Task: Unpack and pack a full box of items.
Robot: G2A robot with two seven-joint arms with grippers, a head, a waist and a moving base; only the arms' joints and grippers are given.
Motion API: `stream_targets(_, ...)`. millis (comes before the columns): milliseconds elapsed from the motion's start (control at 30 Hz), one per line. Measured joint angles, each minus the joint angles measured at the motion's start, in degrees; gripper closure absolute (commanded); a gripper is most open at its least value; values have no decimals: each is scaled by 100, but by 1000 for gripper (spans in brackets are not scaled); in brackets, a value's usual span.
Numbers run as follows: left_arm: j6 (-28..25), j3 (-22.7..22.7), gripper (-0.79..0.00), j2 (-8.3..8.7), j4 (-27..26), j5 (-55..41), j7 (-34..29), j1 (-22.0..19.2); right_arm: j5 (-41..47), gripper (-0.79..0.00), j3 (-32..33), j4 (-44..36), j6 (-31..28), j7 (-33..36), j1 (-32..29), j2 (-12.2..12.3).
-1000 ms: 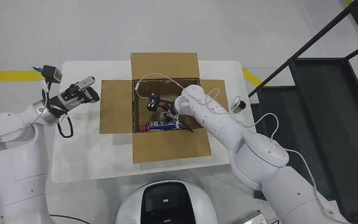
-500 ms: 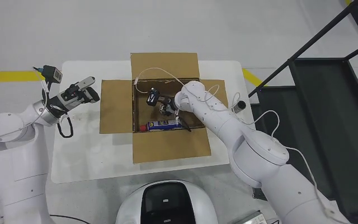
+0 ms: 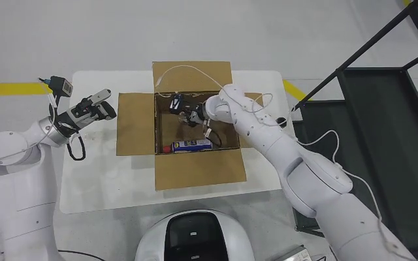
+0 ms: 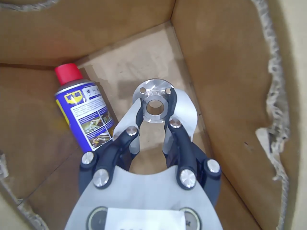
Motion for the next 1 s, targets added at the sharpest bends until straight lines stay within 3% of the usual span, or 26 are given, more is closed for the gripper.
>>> stream_targets(167, 0, 0, -785, 0, 0, 0, 0, 0, 19, 0, 826, -1718, 143, 818, -849, 566)
stream_targets(333, 0, 0, -785, 0, 0, 0, 0, 0, 103, 0, 1937, -3743, 357, 1708, -2104, 1082)
stream_targets(533, 0, 0, -785, 0, 0, 0, 0, 0, -23, 0, 2962, -5403, 639, 2312, -3252, 1410)
stream_targets(767, 0, 0, -785, 0, 0, 0, 0, 0, -97, 0, 3707, -6170, 807, 2255, -3951, 1583)
stream_targets(1000, 2, 0, -785, 0, -1, -1, 4, 3, -101, 0, 3722, -6178, 810, 2254, -3962, 1586)
